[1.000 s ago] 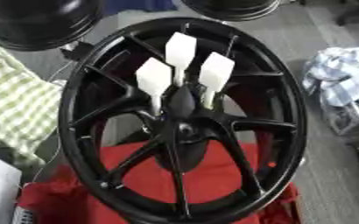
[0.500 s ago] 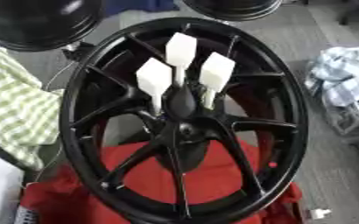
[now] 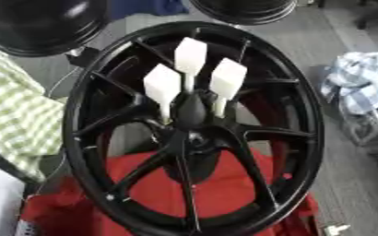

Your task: Pull the pin out of the wheel hub.

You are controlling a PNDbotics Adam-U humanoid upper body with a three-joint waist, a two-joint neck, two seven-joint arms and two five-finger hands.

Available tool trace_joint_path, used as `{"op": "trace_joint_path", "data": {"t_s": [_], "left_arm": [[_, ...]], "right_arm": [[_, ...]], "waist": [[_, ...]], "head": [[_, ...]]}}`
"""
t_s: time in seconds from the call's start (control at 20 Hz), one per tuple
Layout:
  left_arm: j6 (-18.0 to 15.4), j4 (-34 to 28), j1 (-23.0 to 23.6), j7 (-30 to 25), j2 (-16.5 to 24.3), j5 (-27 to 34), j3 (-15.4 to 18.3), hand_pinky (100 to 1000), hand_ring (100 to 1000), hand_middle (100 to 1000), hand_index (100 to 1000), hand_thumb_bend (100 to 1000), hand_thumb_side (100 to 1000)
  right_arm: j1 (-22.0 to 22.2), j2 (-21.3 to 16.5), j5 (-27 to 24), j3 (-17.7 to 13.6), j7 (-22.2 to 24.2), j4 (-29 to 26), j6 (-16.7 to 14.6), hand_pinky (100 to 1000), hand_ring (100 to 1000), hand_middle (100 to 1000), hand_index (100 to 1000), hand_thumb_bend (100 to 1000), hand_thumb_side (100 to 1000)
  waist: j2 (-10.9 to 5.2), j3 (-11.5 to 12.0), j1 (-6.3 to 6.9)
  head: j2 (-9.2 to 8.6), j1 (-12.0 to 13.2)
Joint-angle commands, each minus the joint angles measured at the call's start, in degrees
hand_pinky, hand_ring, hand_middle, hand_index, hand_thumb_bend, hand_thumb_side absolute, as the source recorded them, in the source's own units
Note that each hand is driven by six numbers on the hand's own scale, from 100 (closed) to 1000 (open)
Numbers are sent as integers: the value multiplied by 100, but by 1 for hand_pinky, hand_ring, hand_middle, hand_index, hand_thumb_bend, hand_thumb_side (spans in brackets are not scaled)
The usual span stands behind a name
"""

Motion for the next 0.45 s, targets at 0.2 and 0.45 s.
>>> {"op": "trace_joint_path", "data": {"t_s": [0.2,0.45], "left_arm": [[-29,-128,62,-50,59,-147,55,810,730,753,804,755,620],[-67,-262,186,-55,-41,-271,15,809,729,752,804,755,619]], "right_arm": [[-376,651,-95,111,37,241,-120,818,735,685,768,376,409],[-361,902,-130,165,-26,371,-285,815,722,672,759,375,397]], "waist": [[-93,36,28],[-55,21,23]], "head": [[-143,6],[-209,32]]}}
